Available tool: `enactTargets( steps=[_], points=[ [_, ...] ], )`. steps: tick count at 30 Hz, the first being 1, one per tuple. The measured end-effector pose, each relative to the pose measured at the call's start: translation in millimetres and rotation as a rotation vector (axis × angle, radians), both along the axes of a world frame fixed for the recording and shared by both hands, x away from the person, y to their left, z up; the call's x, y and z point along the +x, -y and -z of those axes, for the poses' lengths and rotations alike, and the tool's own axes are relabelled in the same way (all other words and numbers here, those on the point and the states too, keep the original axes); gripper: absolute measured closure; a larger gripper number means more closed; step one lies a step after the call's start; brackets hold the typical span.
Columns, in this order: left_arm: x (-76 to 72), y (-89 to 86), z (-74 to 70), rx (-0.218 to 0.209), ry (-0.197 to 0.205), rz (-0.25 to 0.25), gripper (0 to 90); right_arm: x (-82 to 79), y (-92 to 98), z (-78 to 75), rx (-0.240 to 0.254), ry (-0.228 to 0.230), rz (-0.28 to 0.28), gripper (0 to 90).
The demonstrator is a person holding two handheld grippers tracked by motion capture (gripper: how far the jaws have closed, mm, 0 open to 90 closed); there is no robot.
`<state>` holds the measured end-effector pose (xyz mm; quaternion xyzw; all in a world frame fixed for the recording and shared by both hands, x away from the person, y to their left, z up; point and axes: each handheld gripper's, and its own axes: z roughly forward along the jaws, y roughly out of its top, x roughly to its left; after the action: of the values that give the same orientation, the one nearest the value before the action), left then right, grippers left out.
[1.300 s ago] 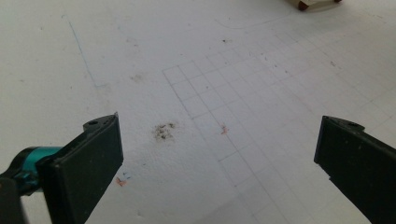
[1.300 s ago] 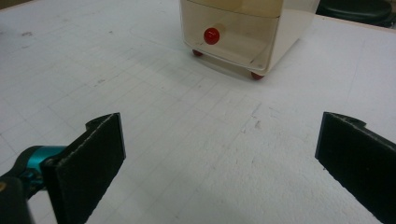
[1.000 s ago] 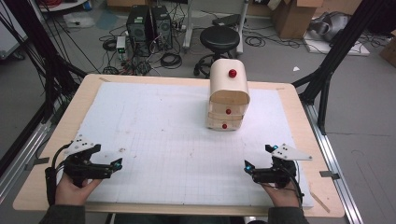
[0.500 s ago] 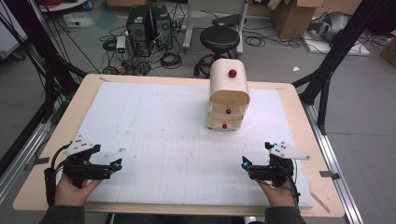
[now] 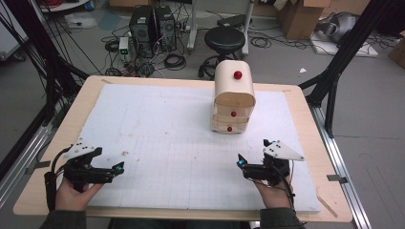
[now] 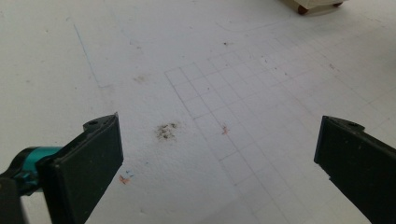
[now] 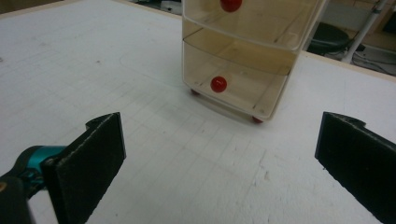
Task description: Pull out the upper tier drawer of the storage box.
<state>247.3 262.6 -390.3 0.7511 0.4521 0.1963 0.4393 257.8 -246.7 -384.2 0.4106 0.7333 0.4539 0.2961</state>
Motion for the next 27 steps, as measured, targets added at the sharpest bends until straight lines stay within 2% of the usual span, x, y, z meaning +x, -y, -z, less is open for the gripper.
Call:
enactTargets(
  steps=[5, 9, 11, 17, 20, 25, 27],
  points=[
    [-0.1, -0.4, 0.1, -0.002, 0.001, 0.002, 1.7, 9.8, -13.6, -5.4, 0.006, 0.013, 0.026, 0.5],
    [0.0, 0.3, 0.2, -0.002, 0.0, 0.003, 1.7, 16.9, -19.0, -10.2, 0.017, 0.041, 0.092, 0.5],
    [0.1, 0.5, 0.4, 0.0, -0.002, 0.004, 1.7, 20.1, -21.0, -12.8, 0.03, 0.047, 0.106, 0.5],
    [0.3, 1.4, 0.0, 0.0, 0.0, 0.009, 1.7, 31.7, -31.0, -20.8, 0.07, 0.057, 0.107, 0.5],
    [0.4, 1.5, -0.4, -0.004, 0.0, 0.01, 1.8, 37.0, -36.4, -22.9, 0.074, 0.063, 0.108, 0.5],
    [0.7, 2.1, 0.2, -0.003, -0.004, 0.013, 1.7, 46.7, -46.4, -20.0, 0.05, 0.084, 0.119, 14.5],
    [0.9, 2.1, 0.2, -0.004, -0.003, 0.012, 1.7, 49.6, -49.1, -19.1, 0.069, 0.093, 0.126, 15.4]
  ],
)
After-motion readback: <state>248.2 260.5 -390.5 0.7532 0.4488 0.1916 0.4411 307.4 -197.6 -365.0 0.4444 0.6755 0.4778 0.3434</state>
